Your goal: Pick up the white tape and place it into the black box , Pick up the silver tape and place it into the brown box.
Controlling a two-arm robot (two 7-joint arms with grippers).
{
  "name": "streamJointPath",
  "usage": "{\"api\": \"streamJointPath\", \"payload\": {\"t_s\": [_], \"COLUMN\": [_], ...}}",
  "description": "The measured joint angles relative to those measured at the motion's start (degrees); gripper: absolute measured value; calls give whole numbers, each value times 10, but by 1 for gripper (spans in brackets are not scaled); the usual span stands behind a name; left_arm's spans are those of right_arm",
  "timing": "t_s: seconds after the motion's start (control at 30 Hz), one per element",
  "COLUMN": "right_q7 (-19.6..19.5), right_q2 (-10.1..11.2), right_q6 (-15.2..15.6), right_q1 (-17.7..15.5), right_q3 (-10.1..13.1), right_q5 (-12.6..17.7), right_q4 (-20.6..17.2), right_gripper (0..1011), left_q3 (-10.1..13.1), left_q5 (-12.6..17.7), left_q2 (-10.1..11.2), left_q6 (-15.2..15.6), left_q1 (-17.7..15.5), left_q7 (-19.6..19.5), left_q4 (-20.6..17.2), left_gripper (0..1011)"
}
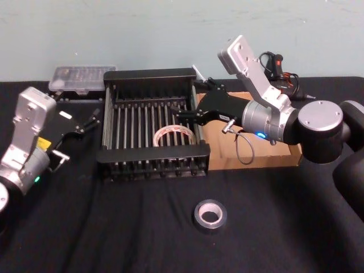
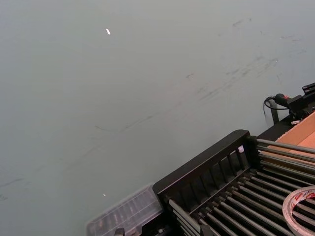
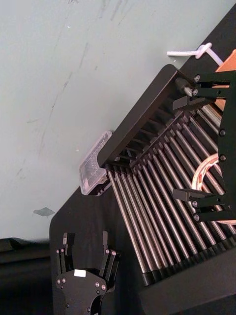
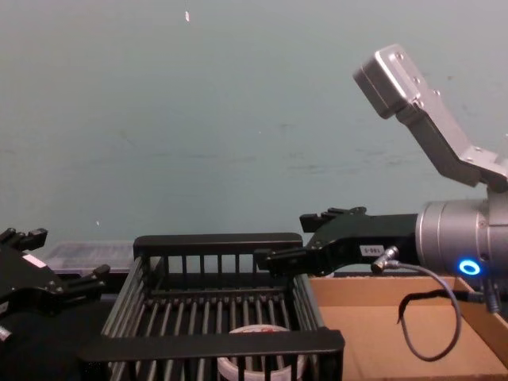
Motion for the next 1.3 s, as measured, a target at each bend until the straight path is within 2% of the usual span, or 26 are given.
{"api": "streamJointPath", "payload": {"t_s": [0.23,0.47,0.67,0.77,1.0,1.07,1.13,1.2,1.3], "right_q7": [-7,-7,-5,-2,3,4,5,6,8], "right_q2": [4,22,59,93,147,173,179,197,214], "right_q6": [2,17,34,45,58,65,67,74,82], "right_q1": [-6,-24,-59,-88,-139,-168,-175,-199,-220], "right_q3": [2,14,32,45,65,73,75,80,82], "right_q5": [-2,7,23,34,51,61,63,73,83], "right_q4": [-11,-50,-111,-156,-220,-250,-256,-278,-295], "right_gripper": [1002,1002,1002,1002,1002,1002,1002,1002,1002], "left_q3": [0,0,0,0,0,0,0,0,0], "left_q5": [0,0,0,0,0,0,0,0,0], "left_q2": [0,0,0,0,0,0,0,0,0], "left_q6": [0,0,0,0,0,0,0,0,0], "left_q1": [0,0,0,0,0,0,0,0,0], "left_q7": [0,0,0,0,0,0,0,0,0], "left_q4": [0,0,0,0,0,0,0,0,0], "left_gripper": [1001,1001,1001,1001,1001,1002,1001,1001,1001]}}
